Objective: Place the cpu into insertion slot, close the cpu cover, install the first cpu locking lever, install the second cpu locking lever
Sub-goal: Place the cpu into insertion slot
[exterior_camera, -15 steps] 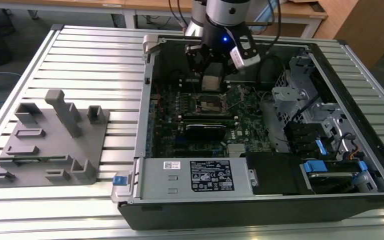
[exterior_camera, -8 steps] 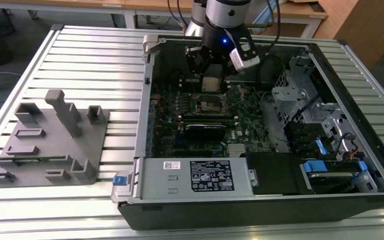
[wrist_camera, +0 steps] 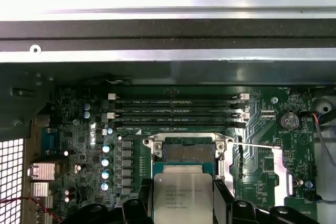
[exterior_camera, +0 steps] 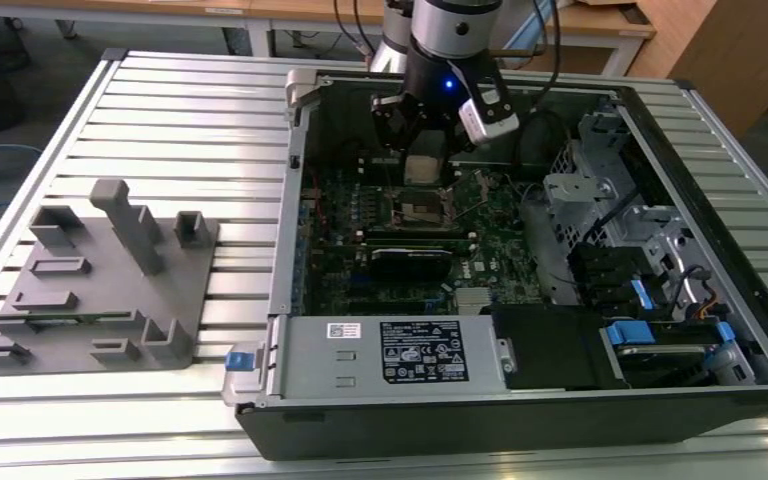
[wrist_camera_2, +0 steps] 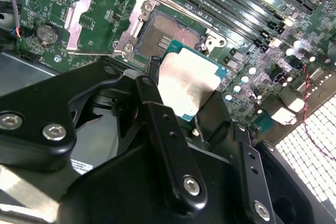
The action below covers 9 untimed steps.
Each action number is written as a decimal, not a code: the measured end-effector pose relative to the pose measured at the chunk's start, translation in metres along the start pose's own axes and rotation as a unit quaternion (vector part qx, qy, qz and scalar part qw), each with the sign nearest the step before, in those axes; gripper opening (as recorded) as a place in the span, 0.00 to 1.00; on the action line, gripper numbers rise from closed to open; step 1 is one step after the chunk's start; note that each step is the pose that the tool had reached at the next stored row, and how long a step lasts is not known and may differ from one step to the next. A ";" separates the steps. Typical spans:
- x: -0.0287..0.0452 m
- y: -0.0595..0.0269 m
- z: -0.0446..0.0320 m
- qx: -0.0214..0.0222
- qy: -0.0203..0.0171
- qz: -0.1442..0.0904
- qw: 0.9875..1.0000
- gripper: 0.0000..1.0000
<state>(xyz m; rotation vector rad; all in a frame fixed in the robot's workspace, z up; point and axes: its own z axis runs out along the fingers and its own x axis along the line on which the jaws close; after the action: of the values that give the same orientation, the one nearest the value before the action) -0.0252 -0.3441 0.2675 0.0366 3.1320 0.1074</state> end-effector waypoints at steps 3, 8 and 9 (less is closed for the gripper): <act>0.0000 -0.0001 0.0004 0.000 0.000 0.000 1.000 0.54; 0.0000 0.0000 0.0006 0.000 0.000 0.000 1.000 0.54; 0.0000 0.0000 0.0007 0.000 0.000 0.000 1.000 0.54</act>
<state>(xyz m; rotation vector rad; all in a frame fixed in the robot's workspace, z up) -0.0252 -0.3441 0.2669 0.0365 3.1313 0.1071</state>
